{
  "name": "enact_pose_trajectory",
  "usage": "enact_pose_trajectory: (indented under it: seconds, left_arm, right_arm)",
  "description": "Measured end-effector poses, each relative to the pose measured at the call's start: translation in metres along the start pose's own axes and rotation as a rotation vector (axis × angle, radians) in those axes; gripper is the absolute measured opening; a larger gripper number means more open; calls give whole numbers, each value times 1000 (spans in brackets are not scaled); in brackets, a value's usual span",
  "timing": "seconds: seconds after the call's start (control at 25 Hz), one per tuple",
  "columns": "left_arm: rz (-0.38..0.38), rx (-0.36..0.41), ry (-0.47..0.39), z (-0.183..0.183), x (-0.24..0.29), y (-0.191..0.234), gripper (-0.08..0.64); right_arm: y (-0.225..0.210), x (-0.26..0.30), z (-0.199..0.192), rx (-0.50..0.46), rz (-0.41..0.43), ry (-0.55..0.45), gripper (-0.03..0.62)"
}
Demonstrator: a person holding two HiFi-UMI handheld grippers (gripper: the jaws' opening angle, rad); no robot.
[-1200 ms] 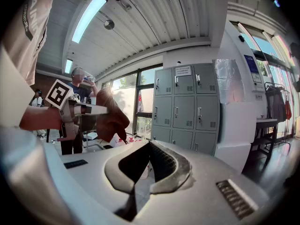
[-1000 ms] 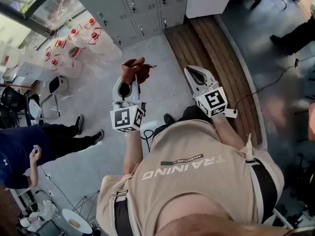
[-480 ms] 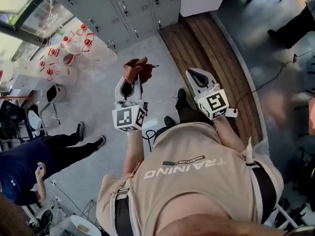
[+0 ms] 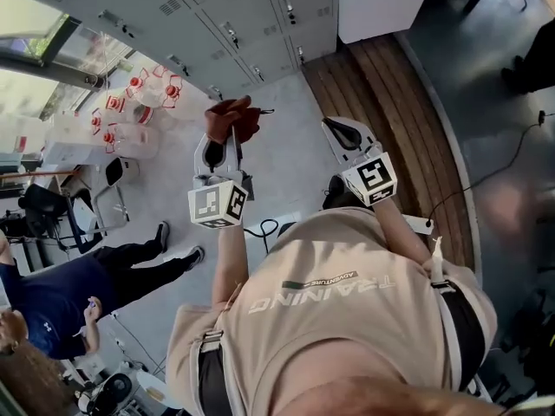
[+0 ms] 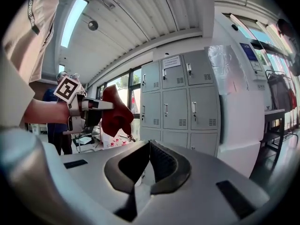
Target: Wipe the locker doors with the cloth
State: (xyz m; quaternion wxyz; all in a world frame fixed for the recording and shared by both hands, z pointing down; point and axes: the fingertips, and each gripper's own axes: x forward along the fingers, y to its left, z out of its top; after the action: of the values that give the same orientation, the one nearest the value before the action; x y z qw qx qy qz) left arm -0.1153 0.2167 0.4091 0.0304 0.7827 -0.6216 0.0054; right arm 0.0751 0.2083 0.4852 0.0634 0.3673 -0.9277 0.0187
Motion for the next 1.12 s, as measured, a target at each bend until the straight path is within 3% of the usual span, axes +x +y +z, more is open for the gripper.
enact_pose_trajectory:
  seconds: [0.28, 0.6, 0.88, 1.12]
  left_arm:
    - [63, 33, -12, 11, 67, 5, 74]
    - [99, -2, 10, 5, 110, 40, 74]
    - [88, -4, -9, 1, 150, 99, 74]
    - [20, 15, -28, 14, 197, 144, 74]
  right_arm:
    - [-58, 49, 3, -32, 75, 23, 15]
    - [-75, 113, 6, -20, 151, 53, 15]
    - [-84, 180, 12, -29, 112, 65, 15]
    - [-92, 240, 32, -27, 80, 81, 15]
